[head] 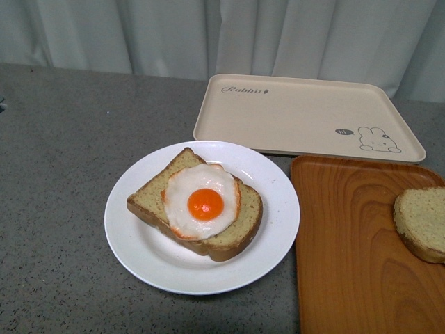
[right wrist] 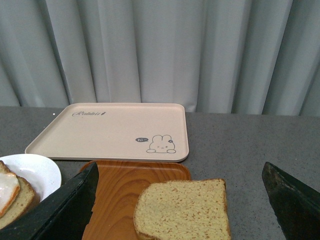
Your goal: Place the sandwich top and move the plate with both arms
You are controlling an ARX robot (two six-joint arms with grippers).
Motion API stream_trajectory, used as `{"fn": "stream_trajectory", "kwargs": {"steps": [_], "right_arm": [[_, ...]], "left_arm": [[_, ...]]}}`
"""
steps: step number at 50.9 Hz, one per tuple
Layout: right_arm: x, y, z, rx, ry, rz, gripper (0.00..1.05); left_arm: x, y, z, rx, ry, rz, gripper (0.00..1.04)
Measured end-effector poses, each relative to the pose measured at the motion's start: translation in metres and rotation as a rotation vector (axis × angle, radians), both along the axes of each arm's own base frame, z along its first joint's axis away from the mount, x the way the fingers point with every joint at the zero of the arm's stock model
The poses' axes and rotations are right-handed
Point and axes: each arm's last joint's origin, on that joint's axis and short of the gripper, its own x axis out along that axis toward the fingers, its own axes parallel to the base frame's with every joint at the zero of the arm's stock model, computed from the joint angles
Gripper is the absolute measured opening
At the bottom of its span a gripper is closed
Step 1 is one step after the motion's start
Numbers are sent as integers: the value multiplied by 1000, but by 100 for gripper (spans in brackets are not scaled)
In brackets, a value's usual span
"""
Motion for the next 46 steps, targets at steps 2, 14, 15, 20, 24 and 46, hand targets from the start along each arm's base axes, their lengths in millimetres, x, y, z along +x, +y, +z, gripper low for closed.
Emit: {"fn": "stream_trajectory", "kwargs": {"steps": [2, 14, 15, 20, 24, 46], "right_arm": [[0, 0, 0, 0, 0, 0, 96], [0, 0, 0, 0, 0, 0, 96], [0, 0, 0, 0, 0, 0, 96], [0, 0, 0, 0, 0, 0, 96], [0, 0, 0, 0, 0, 0, 96], [0, 0, 0, 0, 0, 0, 96]], "left_arm": [[0, 0, 0, 0, 0, 0, 98], [0, 0, 0, 0, 0, 0, 98], [0, 0, 0, 0, 0, 0, 98], [0, 0, 0, 0, 0, 0, 98], [0, 0, 0, 0, 0, 0, 98], [0, 0, 0, 0, 0, 0, 98]]}}
